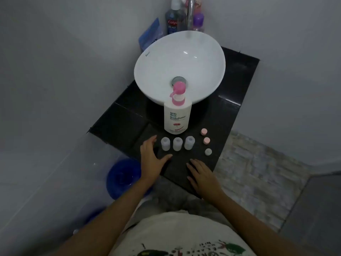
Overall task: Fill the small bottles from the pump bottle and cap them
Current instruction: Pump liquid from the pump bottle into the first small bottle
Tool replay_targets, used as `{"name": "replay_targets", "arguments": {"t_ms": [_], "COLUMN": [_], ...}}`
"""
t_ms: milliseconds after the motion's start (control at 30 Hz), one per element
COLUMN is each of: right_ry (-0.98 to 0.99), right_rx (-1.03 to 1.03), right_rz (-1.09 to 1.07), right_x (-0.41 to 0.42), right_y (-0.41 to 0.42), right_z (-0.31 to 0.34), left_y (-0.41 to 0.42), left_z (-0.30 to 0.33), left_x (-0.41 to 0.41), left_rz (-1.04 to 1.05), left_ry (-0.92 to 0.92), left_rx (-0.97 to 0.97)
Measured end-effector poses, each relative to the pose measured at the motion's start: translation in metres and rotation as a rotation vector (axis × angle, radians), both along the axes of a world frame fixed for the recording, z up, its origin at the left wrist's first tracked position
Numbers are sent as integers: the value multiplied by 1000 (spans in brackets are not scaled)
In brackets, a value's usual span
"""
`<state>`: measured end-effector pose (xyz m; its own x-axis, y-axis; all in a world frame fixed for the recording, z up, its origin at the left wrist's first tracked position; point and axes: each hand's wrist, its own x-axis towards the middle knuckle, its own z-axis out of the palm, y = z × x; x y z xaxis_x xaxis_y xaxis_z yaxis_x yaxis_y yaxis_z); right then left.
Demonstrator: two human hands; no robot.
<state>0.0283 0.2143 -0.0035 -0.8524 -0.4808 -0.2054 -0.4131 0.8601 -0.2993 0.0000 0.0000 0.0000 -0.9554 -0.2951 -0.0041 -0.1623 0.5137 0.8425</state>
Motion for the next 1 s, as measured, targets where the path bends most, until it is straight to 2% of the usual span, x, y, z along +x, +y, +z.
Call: {"name": "replay_targets", "arguments": {"t_ms": [133, 333, 433, 600, 733, 833, 933, 1000], "right_ry": [49, 102, 226, 399, 561, 399, -37, -214], "right_rx": [-3, -47, -262, -760, -878, -713, -663, -697], "right_rz": [15, 47, 2, -155, -189, -187, -115, -121], "right_x": [0, -6, -16, -69, -131, -171, -191, -194], "right_y": [-1, -1, -7, -28, -52, -74, -89, -93], "right_z": [1, 9, 42, 140, 206, 224, 220, 211], "left_y": [1, -1, -5, -12, -11, -8, -4, -3], "left_z": [9, 13, 26, 57, 88, 109, 124, 132], "left_x": [-16, -17, -13, -15, -25, -36, -45, -49], "left_rz": [-54, -65, -30, -10, -1, -36, -90, -101], "left_ry": [-64, -53, -35, 107, 189, 219, 214, 213], "left_rx": [13, 11, 56, 67, 79, 50, 6, -28]}}
